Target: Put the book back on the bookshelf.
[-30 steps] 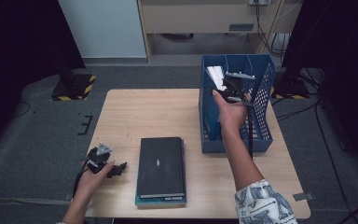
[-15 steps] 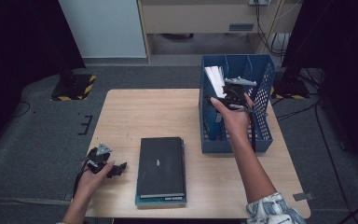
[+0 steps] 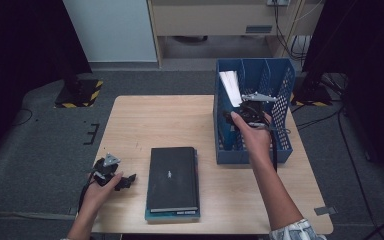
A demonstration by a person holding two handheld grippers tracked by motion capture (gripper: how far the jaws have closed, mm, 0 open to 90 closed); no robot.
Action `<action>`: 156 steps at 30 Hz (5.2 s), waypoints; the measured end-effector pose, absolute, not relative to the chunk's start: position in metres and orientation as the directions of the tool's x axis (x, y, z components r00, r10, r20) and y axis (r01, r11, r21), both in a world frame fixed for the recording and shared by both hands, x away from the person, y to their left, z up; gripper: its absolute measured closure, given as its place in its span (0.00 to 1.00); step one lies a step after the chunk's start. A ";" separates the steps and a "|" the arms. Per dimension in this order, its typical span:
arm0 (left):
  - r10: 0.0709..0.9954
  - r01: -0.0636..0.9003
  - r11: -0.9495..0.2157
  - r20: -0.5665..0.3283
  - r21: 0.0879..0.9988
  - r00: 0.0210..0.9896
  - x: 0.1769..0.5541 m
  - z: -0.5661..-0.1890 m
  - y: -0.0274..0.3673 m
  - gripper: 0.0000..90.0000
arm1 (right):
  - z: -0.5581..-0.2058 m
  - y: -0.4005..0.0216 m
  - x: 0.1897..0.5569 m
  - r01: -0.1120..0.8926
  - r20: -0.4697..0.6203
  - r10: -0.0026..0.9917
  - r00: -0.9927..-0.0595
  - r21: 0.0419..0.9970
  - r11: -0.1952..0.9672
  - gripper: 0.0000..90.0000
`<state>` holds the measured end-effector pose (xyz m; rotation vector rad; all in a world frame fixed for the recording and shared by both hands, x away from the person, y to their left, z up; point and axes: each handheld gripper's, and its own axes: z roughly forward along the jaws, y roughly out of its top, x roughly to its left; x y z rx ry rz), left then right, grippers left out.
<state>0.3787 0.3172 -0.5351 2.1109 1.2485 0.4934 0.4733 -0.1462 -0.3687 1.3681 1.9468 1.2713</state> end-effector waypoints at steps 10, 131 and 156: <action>0.876 0.641 -0.354 0.002 0.681 0.482 0.379 -0.535 0.317 0.00 | -0.368 -0.136 0.471 0.497 0.146 0.899 -0.412 0.864 0.087 0.49; 0.721 0.547 -0.345 -0.158 0.763 0.675 0.352 -0.476 0.266 0.20 | -0.484 -0.058 0.373 0.575 0.279 0.637 -0.719 0.753 0.320 0.17; 0.602 0.599 -0.442 -0.274 0.667 0.750 0.394 -0.472 0.227 0.30 | -0.498 -0.060 0.380 0.618 0.350 0.612 -0.709 0.727 0.300 0.05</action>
